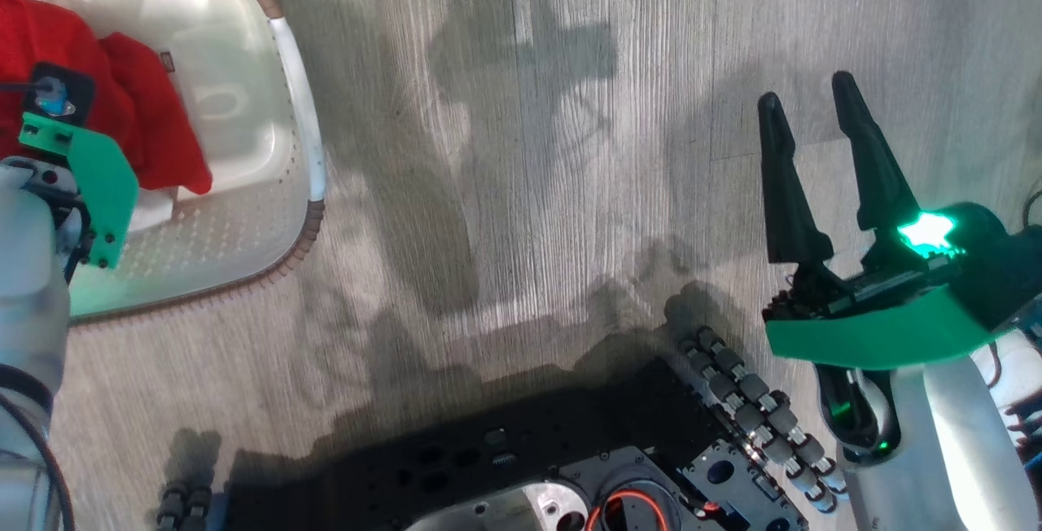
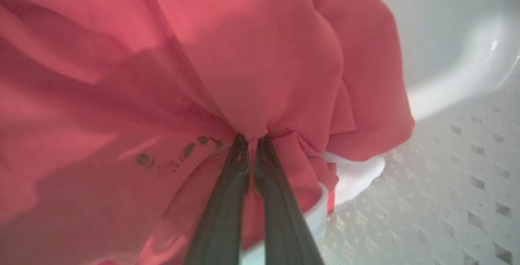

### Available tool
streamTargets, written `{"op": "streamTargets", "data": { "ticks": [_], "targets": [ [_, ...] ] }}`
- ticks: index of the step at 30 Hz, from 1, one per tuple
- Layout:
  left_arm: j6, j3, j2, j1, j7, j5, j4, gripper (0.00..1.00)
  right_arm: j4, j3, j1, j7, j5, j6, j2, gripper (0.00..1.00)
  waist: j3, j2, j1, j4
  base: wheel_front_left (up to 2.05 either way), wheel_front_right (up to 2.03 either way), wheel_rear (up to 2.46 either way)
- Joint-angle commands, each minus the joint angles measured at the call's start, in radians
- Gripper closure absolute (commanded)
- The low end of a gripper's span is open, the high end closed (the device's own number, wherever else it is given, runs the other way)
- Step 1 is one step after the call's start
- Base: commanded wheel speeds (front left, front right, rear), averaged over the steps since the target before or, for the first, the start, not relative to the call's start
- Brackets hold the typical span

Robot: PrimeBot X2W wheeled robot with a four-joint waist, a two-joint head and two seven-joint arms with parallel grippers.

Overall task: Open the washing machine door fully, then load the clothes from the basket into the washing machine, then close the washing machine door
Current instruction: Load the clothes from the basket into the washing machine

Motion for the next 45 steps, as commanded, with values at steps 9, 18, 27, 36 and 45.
{"op": "streamTargets", "data": {
  "ticks": [9,18,27,36,45],
  "targets": [
    [0.037,0.030,-0.029,0.073,-0.031,-0.054,0.004,1.00,-0.005,0.018,0.005,-0.009,-0.022,0.000,-0.001,0.00,-0.098,0.0000,-0.0001,0.029,0.00,0.00,0.00],
    [0.044,0.046,-0.078,0.142,-0.150,-0.104,-0.012,1.00,0.028,0.015,0.001,-0.009,-0.051,0.000,-0.001,0.00,-0.248,0.0000,-0.0001,0.073,0.00,0.00,0.00],
    [0.062,0.072,-0.079,0.224,-0.330,-0.152,-0.046,1.00,0.072,0.021,0.004,-0.009,-0.063,0.000,-0.001,0.00,-0.403,0.0000,-0.0001,0.101,0.00,0.00,0.00],
    [0.084,0.104,-0.073,0.330,-0.358,-0.190,-0.288,1.00,0.106,0.024,0.028,-0.009,-0.064,0.000,-0.001,0.00,-0.540,0.0000,-0.0001,0.123,0.00,0.00,0.00],
    [0.111,0.158,-0.064,0.490,-0.359,-0.200,-0.665,1.00,0.125,0.016,0.054,-0.009,-0.075,0.000,-0.001,0.00,-0.644,0.0000,-0.0001,0.149,0.00,0.00,0.00]
  ]
}}
